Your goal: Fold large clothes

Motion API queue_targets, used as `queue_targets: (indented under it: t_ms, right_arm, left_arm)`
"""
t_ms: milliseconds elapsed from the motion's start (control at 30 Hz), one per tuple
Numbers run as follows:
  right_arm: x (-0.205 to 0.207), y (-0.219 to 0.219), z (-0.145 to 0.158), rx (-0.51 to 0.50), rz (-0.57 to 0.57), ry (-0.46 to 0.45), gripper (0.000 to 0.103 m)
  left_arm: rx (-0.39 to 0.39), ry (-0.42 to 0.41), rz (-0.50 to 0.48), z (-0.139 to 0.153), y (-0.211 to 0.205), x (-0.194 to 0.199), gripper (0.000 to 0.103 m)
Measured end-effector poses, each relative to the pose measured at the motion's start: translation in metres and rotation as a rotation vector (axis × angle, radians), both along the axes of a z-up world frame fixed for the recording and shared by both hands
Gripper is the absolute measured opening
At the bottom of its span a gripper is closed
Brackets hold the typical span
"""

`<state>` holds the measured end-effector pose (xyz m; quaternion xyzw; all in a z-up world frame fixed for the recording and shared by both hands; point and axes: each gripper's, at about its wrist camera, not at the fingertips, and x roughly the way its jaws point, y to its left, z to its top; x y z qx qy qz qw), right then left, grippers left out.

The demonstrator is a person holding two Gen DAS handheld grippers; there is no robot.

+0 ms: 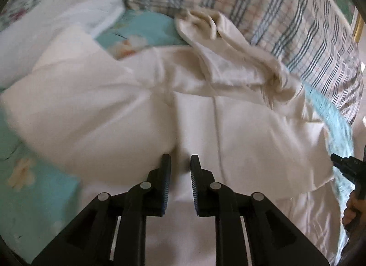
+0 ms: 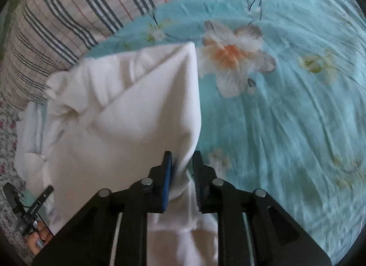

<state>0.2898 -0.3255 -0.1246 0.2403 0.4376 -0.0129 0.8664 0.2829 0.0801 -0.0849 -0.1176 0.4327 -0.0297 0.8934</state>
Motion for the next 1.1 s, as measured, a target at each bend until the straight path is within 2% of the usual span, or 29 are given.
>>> queue_targets:
  t_ms: [67, 133, 233, 267, 300, 333, 433, 500, 567, 600, 633, 700, 800, 900, 1000, 1100]
  right_arm:
    - [-0.018, 0.011, 0.014, -0.001, 0.018, -0.054, 0.032]
    - [-0.033, 0.026, 0.022, 0.011, 0.062, -0.087, 0.039]
    - [-0.047, 0.052, 0.022, 0.046, 0.125, -0.088, 0.041]
    - [-0.049, 0.062, 0.020, 0.066, 0.145, -0.081, 0.041]
    - [-0.051, 0.073, 0.017, 0.092, 0.167, -0.069, 0.041]
    - [-0.053, 0.078, 0.016, 0.104, 0.181, -0.063, 0.041]
    - [-0.056, 0.102, 0.013, 0.122, 0.225, -0.042, 0.041]
    - [-0.056, 0.115, 0.010, 0.125, 0.245, -0.031, 0.041]
    - [-0.057, 0.123, 0.007, 0.116, 0.257, -0.020, 0.041]
    - [-0.058, 0.125, 0.006, 0.112, 0.262, -0.015, 0.041]
    - [-0.059, 0.126, 0.005, 0.110, 0.263, -0.010, 0.041]
    - [-0.061, 0.126, 0.005, 0.105, 0.261, -0.007, 0.041]
    - [-0.064, 0.127, 0.008, 0.096, 0.262, -0.014, 0.041]
    - [-0.068, 0.127, 0.012, 0.097, 0.270, -0.030, 0.041]
    - [-0.070, 0.124, 0.017, 0.098, 0.270, -0.049, 0.041]
    - [-0.072, 0.120, 0.020, 0.106, 0.263, -0.062, 0.041]
  left_arm:
    - [0.012, -0.024, 0.035, 0.010, 0.020, -0.017, 0.032]
    - [0.046, -0.040, 0.059, 0.016, 0.035, -0.027, 0.052]
    - [0.092, -0.033, 0.023, 0.020, 0.041, -0.029, 0.060]
    - [0.102, -0.024, -0.007, 0.020, 0.038, -0.026, 0.065]
    - [0.111, -0.014, -0.035, 0.019, 0.034, -0.021, 0.075]
    - [0.129, -0.012, -0.062, 0.018, 0.029, -0.019, 0.078]
    - [0.259, 0.001, -0.134, 0.007, 0.006, -0.009, 0.078]
    - [0.376, 0.019, -0.148, -0.004, -0.005, -0.001, 0.078]
    - [0.437, 0.022, -0.153, -0.011, -0.009, 0.009, 0.057]
    - [0.447, 0.030, -0.149, -0.012, -0.008, 0.013, 0.031]
    - [0.431, 0.038, -0.144, -0.011, -0.003, 0.018, 0.017]
    - [0.316, 0.031, -0.128, -0.003, 0.013, 0.024, 0.007]
    - [0.122, 0.005, -0.082, 0.014, 0.041, 0.021, 0.006]
    - [-0.010, -0.052, -0.078, 0.037, 0.046, 0.008, 0.006]
    - [-0.118, -0.126, -0.094, 0.062, 0.034, -0.007, 0.005]
    - [-0.188, -0.172, -0.120, 0.080, 0.008, -0.009, 0.005]
